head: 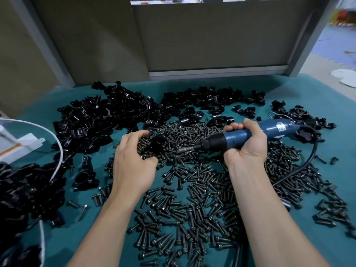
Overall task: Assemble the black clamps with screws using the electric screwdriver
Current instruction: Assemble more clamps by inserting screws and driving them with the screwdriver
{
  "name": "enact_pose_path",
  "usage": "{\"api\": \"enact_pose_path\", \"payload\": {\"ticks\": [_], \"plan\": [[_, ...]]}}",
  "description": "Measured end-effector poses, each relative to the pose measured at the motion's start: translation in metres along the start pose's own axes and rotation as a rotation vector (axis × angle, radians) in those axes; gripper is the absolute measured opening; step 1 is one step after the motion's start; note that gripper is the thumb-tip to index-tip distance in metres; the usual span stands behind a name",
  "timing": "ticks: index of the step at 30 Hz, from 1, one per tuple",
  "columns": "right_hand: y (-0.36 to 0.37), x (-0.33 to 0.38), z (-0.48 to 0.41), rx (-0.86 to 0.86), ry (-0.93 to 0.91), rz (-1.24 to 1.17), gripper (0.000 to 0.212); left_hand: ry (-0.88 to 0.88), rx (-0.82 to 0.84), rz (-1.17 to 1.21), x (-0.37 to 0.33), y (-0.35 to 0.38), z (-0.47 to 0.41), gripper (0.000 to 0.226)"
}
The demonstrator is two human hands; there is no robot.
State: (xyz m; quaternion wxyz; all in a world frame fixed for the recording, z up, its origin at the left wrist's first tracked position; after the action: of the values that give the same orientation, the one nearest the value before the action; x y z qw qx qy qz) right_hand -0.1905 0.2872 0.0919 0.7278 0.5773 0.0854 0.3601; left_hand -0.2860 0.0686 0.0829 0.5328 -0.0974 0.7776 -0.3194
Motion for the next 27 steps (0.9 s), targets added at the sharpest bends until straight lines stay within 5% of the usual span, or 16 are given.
{"api": "enact_pose_path", "payload": {"ticks": [4, 12, 16, 20, 22, 25, 27], "plan": [[0.0, -0.002, 0.002, -0.005, 0.017, 0.027, 0.017, -0.021, 0.127, -0.158, 0.008, 0.001, -0.009, 0.084], [0.0, -0.003, 0.002, -0.008, 0.023, 0.033, 0.017, 0.078, 0.129, -0.421, -0.003, 0.015, -0.032, 0.056], [-0.001, -0.002, 0.002, -0.003, 0.022, 0.026, 0.018, -0.074, 0.068, 0.054, -0.005, 0.01, -0.028, 0.039], [0.0, -0.002, 0.001, 0.003, 0.034, 0.035, 0.016, -0.314, 0.142, 0.955, -0.012, 0.0, -0.011, 0.044], [-0.001, -0.002, 0.002, 0.002, 0.032, 0.05, 0.016, -0.415, 0.24, 1.269, -0.011, -0.006, -0.003, 0.028], [-0.001, -0.004, 0.003, 0.004, 0.022, 0.064, 0.017, -0.424, 0.377, 1.311, -0.009, -0.012, 0.005, 0.005], [-0.001, -0.004, 0.004, 0.005, 0.014, 0.067, 0.02, -0.389, 0.43, 1.193, -0.009, -0.012, 0.009, 0.032]]}}
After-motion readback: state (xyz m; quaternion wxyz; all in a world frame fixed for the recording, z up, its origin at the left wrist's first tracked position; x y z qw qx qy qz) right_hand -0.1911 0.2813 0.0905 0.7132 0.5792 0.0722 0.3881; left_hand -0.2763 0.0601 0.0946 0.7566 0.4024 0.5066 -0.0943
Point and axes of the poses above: each hand's wrist, its own z-axis away from the middle knuckle, its own y-axis out of the palm, x = y × z, the point moved 1 cm from there along -z, towards the middle knuckle, and after that the axes turned 4 degrees about y, right-handed, at the moved point
